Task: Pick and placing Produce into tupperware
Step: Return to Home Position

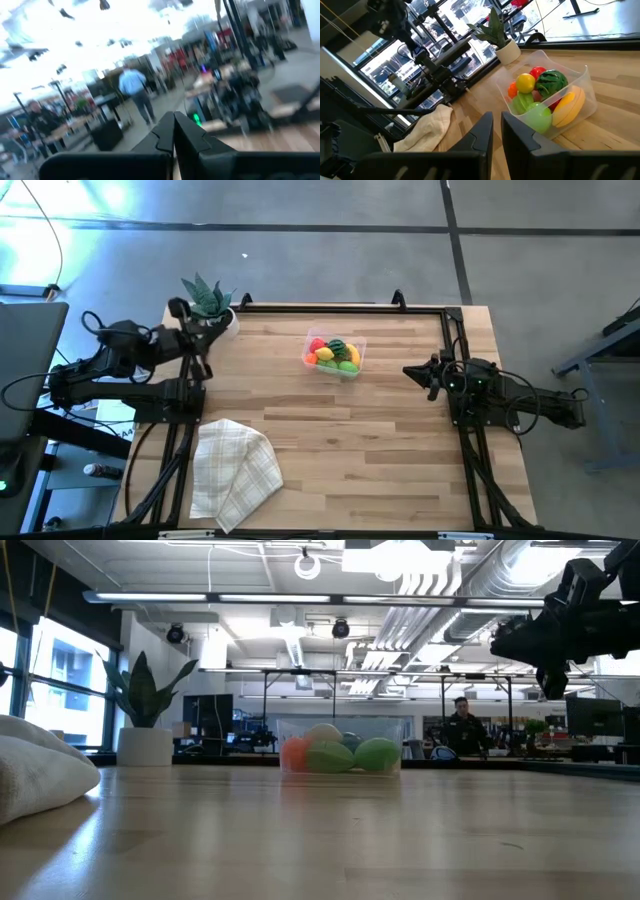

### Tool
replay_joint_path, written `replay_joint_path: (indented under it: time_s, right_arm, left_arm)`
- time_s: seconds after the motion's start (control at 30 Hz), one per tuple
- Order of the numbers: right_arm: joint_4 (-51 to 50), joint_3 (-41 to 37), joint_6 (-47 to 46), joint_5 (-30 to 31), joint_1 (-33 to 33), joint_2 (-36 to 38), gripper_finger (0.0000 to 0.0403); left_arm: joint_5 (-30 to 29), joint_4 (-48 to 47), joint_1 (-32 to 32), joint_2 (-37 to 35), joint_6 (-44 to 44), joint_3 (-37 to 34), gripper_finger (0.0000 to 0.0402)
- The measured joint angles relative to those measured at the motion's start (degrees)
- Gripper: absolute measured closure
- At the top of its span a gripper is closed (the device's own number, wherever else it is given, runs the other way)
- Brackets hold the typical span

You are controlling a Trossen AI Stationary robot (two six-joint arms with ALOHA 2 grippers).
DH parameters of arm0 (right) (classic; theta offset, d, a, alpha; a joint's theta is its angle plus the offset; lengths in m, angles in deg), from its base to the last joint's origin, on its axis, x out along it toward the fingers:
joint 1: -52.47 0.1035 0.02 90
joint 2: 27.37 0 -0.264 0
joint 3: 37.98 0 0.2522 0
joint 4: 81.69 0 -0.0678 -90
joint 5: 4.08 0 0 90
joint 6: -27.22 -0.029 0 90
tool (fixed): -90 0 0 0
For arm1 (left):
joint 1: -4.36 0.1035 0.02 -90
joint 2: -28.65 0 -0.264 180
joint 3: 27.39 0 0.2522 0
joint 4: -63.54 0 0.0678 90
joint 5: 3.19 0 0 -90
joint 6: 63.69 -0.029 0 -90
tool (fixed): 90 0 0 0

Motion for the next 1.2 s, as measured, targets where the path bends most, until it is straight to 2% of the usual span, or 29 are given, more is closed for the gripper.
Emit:
replay_joint_path:
  time_s: [0.13, 0.33, 0.5, 0.63, 0.73, 0.8, 0.93, 1.13, 1.2]
  right_arm:
    - [0.0, 0.0, 0.0, 0.0, 0.0, 0.0, 0.0375]
    - [0.0, 0.0, 0.0, 0.0, 0.0, 0.0, 0.0375]
    - [0.0, 0.0, 0.0, 0.0, 0.0, 0.0, 0.0375]
    - [0.0, 0.0, 0.0, 0.0, 0.0, 0.0, 0.0375]
    - [0.0, 0.0, 0.0, 0.0, 0.0, 0.0, 0.0375]
    - [0.0, 0.0, 0.0, 0.1, 0.0, 0.0, 0.0375]
    - [0.0, 0.0, 0.0, 0.1, 0.0, 0.0, 0.0375]
    - [-0.1, 0.0, 0.0, 0.2, 0.0, 0.0, 0.0375]
    - [-0.1, 0.0, 0.0, 0.2, 0.0, 0.0, 0.0375]
  left_arm:
    - [0.0, 5.6, 0.0, 0.0, 0.3, 0.0, 0.0401]
    - [0.7, 7.7, 0.0, 0.0, 5.8, 0.0, 0.0401]
    - [2.9, 7.2, 0.0, 0.0, 5.0, 0.1, 0.0401]
    - [2.6, 0.2, 0.0, -2.6, 3.7, 3.8, 0.0401]
    - [1.8, -8.5, 0.0, -8.7, 1.8, 7.6, 0.0401]
    - [1.3, -10.4, 0.0, -13.6, 1.7, 7.9, 0.0401]
    - [1.4, -9.7, 0.0, -19.7, 1.8, 4.7, 0.0401]
    - [1.4, -10.3, 0.0, -23.5, 4.2, -3.9, 0.0401]
    - [1.4, -7.5, 0.0, -23.9, 4.8, -6.7, 0.0401]
